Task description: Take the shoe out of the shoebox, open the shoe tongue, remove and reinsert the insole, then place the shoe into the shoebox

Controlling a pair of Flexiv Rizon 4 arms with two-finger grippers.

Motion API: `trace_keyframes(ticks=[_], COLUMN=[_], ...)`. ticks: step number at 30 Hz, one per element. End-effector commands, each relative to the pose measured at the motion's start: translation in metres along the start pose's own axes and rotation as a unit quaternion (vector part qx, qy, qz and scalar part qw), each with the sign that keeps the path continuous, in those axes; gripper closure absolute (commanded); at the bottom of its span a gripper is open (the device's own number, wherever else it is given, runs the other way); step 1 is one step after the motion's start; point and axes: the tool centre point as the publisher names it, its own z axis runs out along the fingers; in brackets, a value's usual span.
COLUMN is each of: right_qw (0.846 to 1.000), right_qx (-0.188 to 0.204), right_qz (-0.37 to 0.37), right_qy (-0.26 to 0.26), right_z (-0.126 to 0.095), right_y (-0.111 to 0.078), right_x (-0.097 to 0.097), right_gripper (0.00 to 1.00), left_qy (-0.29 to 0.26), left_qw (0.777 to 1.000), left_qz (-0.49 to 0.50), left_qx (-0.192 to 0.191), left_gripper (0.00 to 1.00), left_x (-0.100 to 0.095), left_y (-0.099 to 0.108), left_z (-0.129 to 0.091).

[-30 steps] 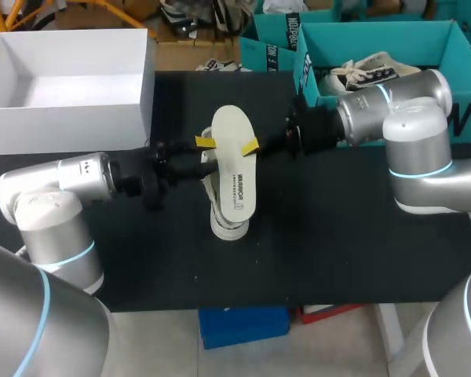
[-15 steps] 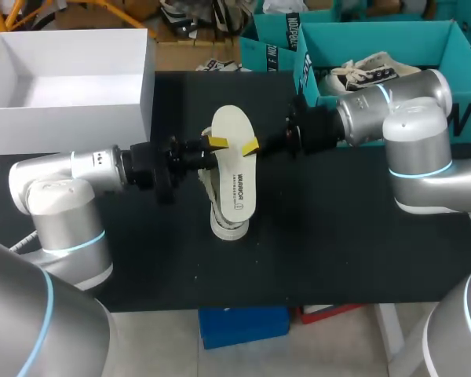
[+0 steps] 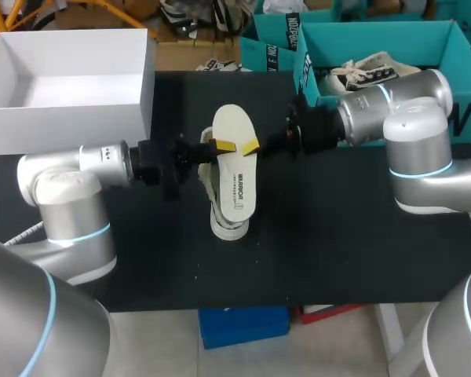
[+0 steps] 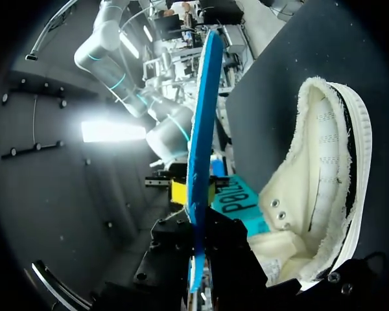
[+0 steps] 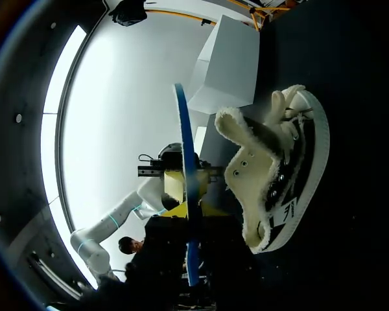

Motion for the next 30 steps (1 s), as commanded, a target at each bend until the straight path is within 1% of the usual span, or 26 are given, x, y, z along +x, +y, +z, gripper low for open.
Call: trace_keyframes(ticks=[1, 3, 6, 12, 16, 20, 24, 28, 30], right_qw=[1.0, 1.0, 1.0, 0.998, 0.996, 0.995, 0.993, 0.989, 0.986], right_qx=[-0.003, -0.008, -0.016, -0.034, -0.051, -0.062, -0.084, -0.101, -0.116], right_qz=[-0.002, -0.003, -0.002, 0.002, 0.005, 0.001, -0.003, -0.001, 0.003], right_qy=[-0.007, -0.016, -0.026, -0.053, -0.071, -0.083, -0.088, -0.109, -0.121], right_z=[-0.001, -0.004, -0.009, -0.023, -0.032, -0.039, -0.047, -0.054, -0.058], right_y=[-0.001, -0.003, -0.007, -0.019, -0.026, -0.031, -0.038, -0.044, -0.049], right_x=[0.001, 0.002, 0.005, 0.01, 0.013, 0.021, 0.028, 0.034, 0.036], right_gripper=[0.0, 0.0, 0.0, 0.0, 0.0, 0.0, 0.0, 0.0, 0.0], left_qy=[0.011, 0.014, 0.033, 0.072, 0.09, 0.117, 0.137, 0.147, 0.152], left_qw=[1.0, 1.0, 0.999, 0.995, 0.992, 0.987, 0.983, 0.981, 0.979], left_qz=[-0.003, -0.021, -0.036, -0.061, -0.089, -0.107, -0.119, -0.127, -0.13], left_qx=[0.008, 0.013, 0.017, 0.02, 0.022, 0.027, 0.029, 0.026, 0.028], left_gripper=[1.0, 1.0, 1.0, 1.0, 1.0, 1.0, 1.0, 1.0, 1.0], left_x=[-0.002, -0.001, -0.001, -0.007, -0.011, -0.01, -0.008, -0.007, -0.008], left_y=[-0.003, -0.006, -0.012, -0.02, -0.029, -0.043, -0.054, -0.06, -0.064], left_z=[0.002, 0.0, -0.005, -0.021, -0.033, -0.044, -0.057, -0.069, -0.073])
